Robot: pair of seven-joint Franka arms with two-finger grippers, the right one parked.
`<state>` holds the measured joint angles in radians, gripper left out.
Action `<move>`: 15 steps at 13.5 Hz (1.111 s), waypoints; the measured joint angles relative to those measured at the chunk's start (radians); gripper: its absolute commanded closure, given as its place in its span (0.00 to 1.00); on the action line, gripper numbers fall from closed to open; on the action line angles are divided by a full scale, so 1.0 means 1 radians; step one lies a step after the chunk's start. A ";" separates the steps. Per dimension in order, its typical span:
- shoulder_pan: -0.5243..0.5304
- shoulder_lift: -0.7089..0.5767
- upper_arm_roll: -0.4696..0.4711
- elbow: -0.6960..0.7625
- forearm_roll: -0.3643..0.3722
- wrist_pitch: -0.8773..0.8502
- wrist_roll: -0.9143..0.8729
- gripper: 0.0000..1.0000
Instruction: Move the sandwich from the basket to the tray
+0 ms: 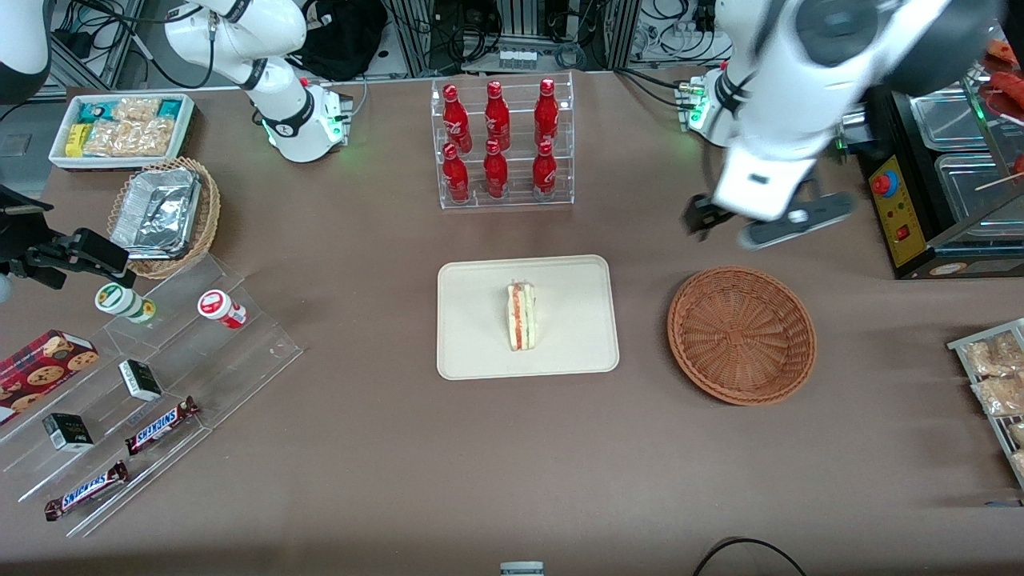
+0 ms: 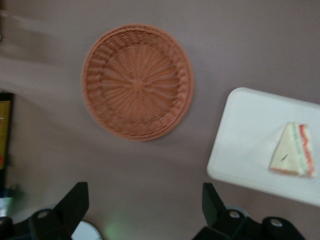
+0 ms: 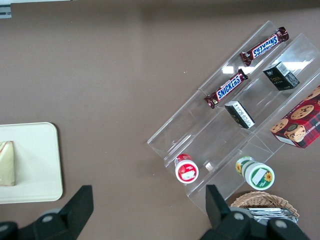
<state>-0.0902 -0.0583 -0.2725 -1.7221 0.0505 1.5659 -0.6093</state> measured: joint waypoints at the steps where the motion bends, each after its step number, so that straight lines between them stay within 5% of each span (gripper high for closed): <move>1: 0.059 -0.026 0.002 -0.002 -0.020 -0.043 0.099 0.00; 8: 0.297 -0.076 0.008 0.069 -0.040 -0.203 0.476 0.00; 15: 0.147 0.017 0.181 0.196 -0.041 -0.206 0.507 0.00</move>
<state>0.0565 -0.0414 -0.0917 -1.5263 0.0099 1.3596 -0.1020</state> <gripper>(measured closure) 0.000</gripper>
